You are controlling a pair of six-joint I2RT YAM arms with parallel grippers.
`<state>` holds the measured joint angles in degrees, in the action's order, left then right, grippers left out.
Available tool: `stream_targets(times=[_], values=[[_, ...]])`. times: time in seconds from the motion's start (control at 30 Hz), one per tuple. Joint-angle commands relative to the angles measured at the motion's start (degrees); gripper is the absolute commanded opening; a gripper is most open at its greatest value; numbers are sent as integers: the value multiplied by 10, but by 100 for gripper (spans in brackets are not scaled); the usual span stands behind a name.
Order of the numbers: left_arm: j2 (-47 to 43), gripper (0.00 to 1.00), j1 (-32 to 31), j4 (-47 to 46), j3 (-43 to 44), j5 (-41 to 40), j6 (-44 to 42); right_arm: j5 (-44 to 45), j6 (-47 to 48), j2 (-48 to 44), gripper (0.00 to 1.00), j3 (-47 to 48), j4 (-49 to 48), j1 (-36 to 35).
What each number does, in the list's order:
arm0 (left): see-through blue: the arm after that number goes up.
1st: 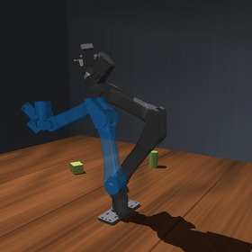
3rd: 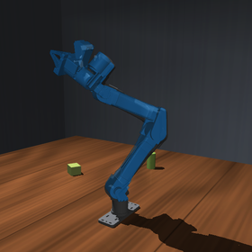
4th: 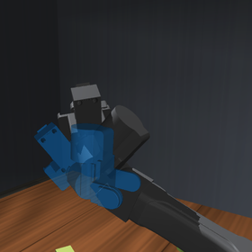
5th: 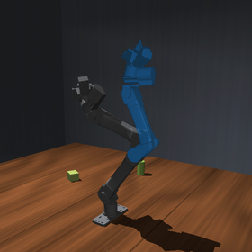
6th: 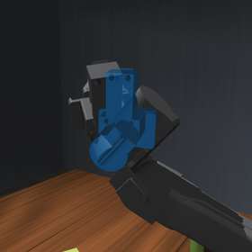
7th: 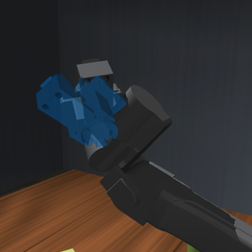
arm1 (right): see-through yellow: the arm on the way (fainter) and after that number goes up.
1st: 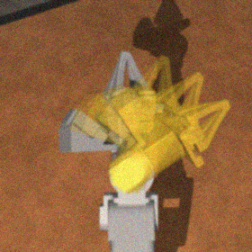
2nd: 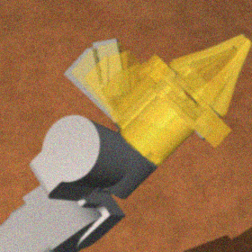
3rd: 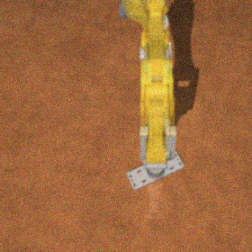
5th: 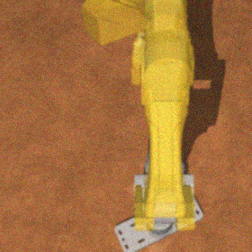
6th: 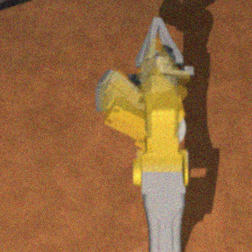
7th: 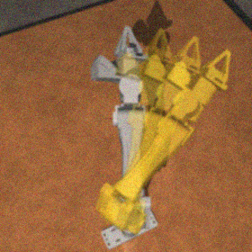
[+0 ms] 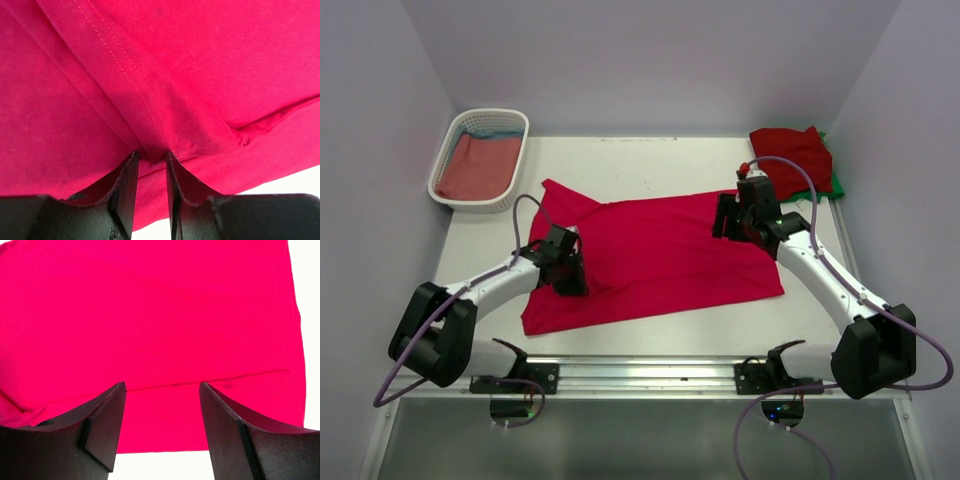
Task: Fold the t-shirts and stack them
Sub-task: Fold the folded rectangular tshirt in 1/3 of the way
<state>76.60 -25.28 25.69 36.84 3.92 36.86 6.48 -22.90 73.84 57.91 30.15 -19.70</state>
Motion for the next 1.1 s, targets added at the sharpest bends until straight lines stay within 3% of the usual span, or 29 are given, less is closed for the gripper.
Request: stream_targets(times=[0.0,0.07,0.13,0.17,0.2,0.6,1.07], values=[[16,31,-5,-30,-5,9,-8,6,2,-18,64,1,-4,3],[16,29,-7,-35,-4,8,-9,11,4,-19,64,1,-4,3],[14,15,-8,-36,-4,8,-13,11,4,-20,64,1,-4,3],[15,2,-8,-35,-3,7,-13,9,4,-20,64,1,-4,3],[15,0,-8,-35,-3,7,-14,10,4,-20,64,1,-4,3],[-29,0,-39,13,50,-18,-13,3,0,-12,64,2,-10,3],[71,0,-40,-52,101,-49,-49,11,6,-18,64,-1,-2,5]])
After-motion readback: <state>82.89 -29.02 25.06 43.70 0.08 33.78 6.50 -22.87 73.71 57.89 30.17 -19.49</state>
